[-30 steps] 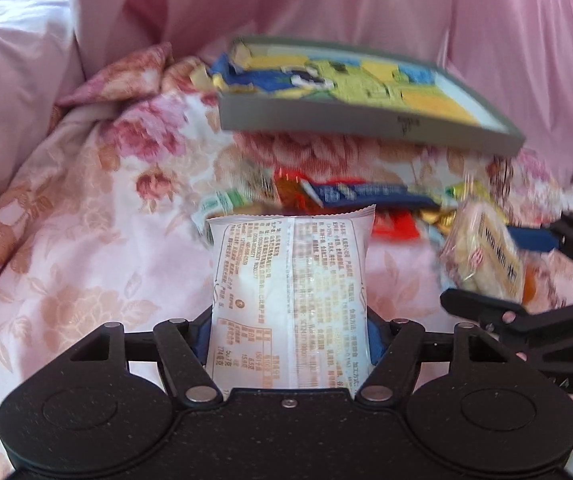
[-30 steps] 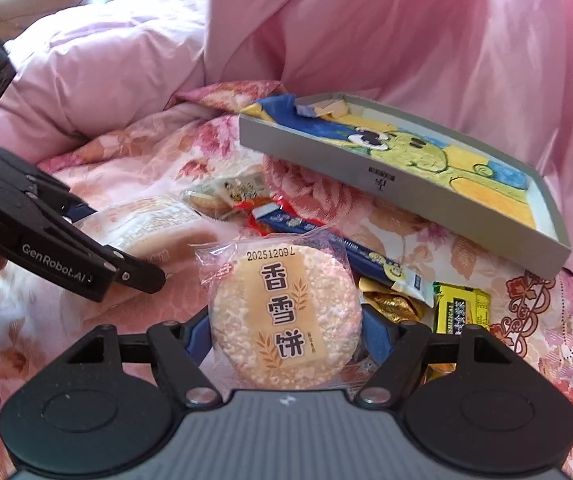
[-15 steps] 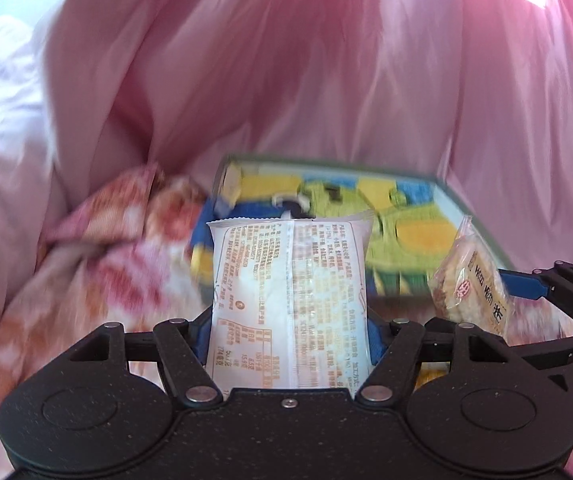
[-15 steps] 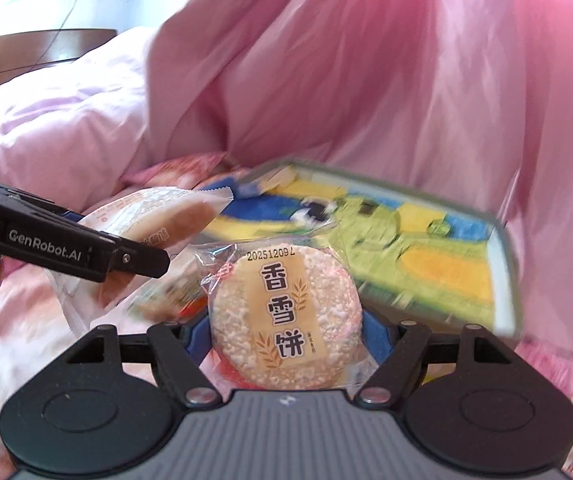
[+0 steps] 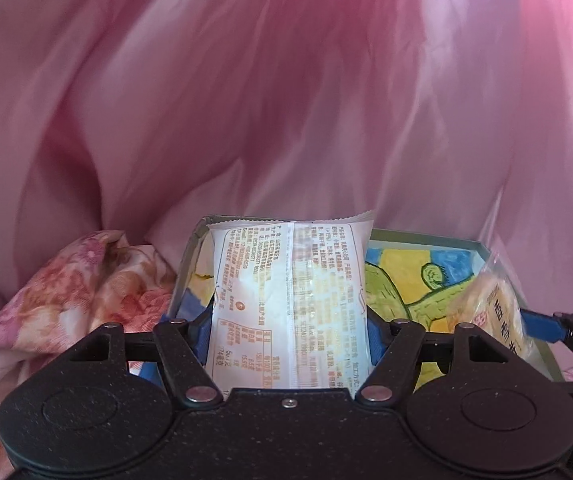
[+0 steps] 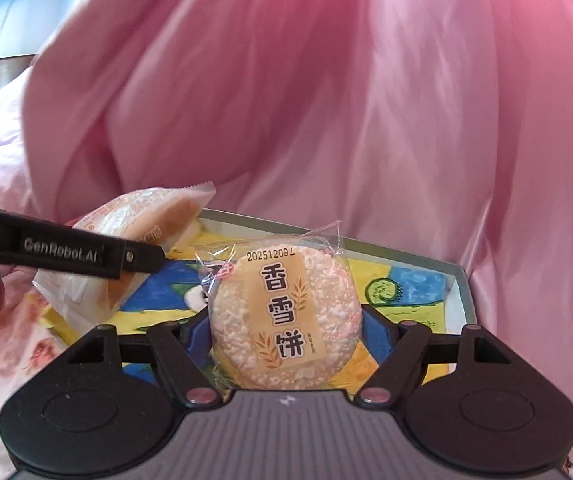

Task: Organize snacks
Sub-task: 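Carry both packets into the grey tray with both tools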

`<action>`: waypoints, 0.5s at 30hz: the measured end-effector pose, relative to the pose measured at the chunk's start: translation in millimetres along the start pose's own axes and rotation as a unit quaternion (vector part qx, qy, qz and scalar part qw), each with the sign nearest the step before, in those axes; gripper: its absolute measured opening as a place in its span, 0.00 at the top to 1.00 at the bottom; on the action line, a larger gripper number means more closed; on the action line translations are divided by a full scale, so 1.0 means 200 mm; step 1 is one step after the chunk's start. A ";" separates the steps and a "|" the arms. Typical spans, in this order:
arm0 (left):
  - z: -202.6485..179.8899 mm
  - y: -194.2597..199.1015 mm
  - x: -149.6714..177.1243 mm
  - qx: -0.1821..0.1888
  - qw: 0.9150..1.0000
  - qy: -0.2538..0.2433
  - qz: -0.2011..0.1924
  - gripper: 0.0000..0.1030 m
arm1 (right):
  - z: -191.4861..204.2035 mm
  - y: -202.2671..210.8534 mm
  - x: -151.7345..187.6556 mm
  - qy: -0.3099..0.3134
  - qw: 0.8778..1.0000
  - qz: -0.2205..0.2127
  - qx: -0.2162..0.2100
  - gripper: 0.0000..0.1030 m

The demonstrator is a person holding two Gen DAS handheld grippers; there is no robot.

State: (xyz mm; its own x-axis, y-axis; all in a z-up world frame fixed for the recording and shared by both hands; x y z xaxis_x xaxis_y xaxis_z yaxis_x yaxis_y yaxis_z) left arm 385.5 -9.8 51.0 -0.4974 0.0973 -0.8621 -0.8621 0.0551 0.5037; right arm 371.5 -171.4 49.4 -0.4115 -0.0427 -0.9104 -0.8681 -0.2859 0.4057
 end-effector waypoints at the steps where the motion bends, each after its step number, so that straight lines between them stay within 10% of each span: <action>1: 0.00 -0.03 0.00 0.000 1.000 0.001 0.003 0.33 | -0.02 -0.04 0.00 -0.003 1.000 0.004 0.004 0.24; 15: -0.04 -0.25 0.10 -0.002 0.999 -0.001 0.046 0.32 | -0.13 -0.25 0.13 -0.030 0.999 0.041 0.018 0.24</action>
State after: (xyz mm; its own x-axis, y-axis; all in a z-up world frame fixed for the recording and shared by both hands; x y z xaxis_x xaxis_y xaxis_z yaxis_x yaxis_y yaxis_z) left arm 418.7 -18.4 7.9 -0.5742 0.1037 -0.8121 -0.8133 0.0413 0.5803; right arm 411.5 -183.9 4.4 -0.4974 -0.0066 -0.8675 -0.8394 -0.2489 0.4832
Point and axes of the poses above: each gripper's, at about its wrist camera, not at the fingertips, and y roughly against the way its jaws point, z to its left, x to its underside, the point moved 6 cm from there along -y, roughly the way its jaws point, and after that the axes turned 12 degrees about -y, right-handed, at the moved point
